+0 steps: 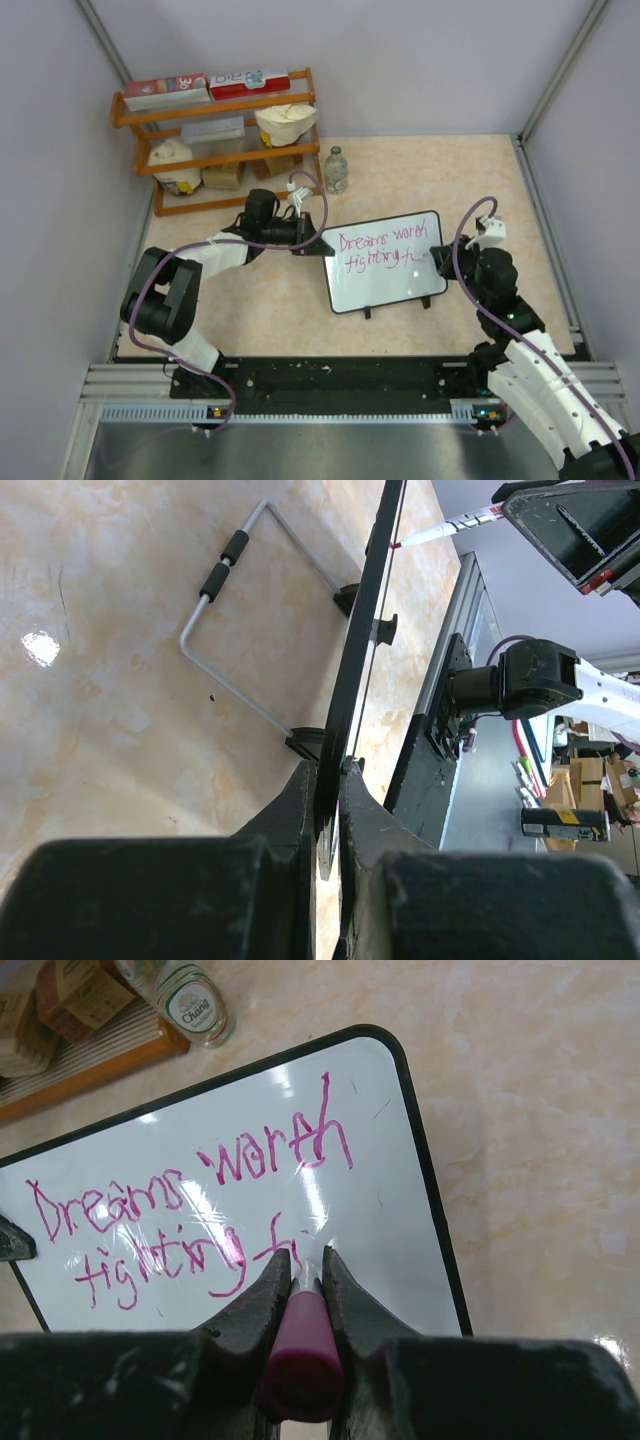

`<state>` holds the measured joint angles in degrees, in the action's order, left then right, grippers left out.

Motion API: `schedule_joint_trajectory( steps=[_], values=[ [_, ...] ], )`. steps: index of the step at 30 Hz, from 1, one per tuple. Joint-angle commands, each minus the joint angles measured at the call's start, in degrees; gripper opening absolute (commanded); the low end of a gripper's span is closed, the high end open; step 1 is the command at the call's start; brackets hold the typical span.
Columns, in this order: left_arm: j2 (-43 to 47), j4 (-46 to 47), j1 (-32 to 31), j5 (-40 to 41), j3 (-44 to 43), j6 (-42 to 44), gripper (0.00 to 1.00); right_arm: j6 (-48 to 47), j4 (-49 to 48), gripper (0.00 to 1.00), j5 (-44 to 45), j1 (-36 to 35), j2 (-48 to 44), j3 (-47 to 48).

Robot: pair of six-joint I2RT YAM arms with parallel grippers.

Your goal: Write a sentence on the whiteboard

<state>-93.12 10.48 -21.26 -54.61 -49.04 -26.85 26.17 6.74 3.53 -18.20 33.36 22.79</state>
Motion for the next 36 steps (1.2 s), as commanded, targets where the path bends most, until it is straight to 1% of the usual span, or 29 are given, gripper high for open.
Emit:
schedule_joint_trajectory(
  steps=[1, 7, 13, 24, 32, 36],
  values=[
    [0.7, -1.4, 0.4, 7.6, -0.9, 3.0, 0.0, -0.2, 0.8, 0.0, 3.4, 0.4, 0.1, 0.9],
    [0.7, -1.4, 0.4, 7.5, -0.9, 3.0, 0.0, -0.6, -0.4, 0.0, 5.7, 0.4, 2.1, 3.0],
    [0.7, -1.5, 0.4, 7.6, -0.9, 3.1, 0.0, -0.9, -2.5, 0.0, 6.0, 0.4, 4.1, 4.5],
    [0.7, -1.5, 0.4, 7.5, -1.0, 3.2, 0.0, -0.3, -4.3, 0.0, 0.8, 0.4, 6.8, 4.8],
    [0.7, -1.4, 0.4, 7.6, -1.0, 3.1, 0.0, -0.1, -1.8, 0.0, -0.2, 0.4, 4.0, 3.8],
    [0.7, -1.4, 0.4, 7.6, -1.0, 3.1, 0.0, 0.1, -1.5, 0.0, 1.3, 0.4, 0.0, 4.0]
  ],
)
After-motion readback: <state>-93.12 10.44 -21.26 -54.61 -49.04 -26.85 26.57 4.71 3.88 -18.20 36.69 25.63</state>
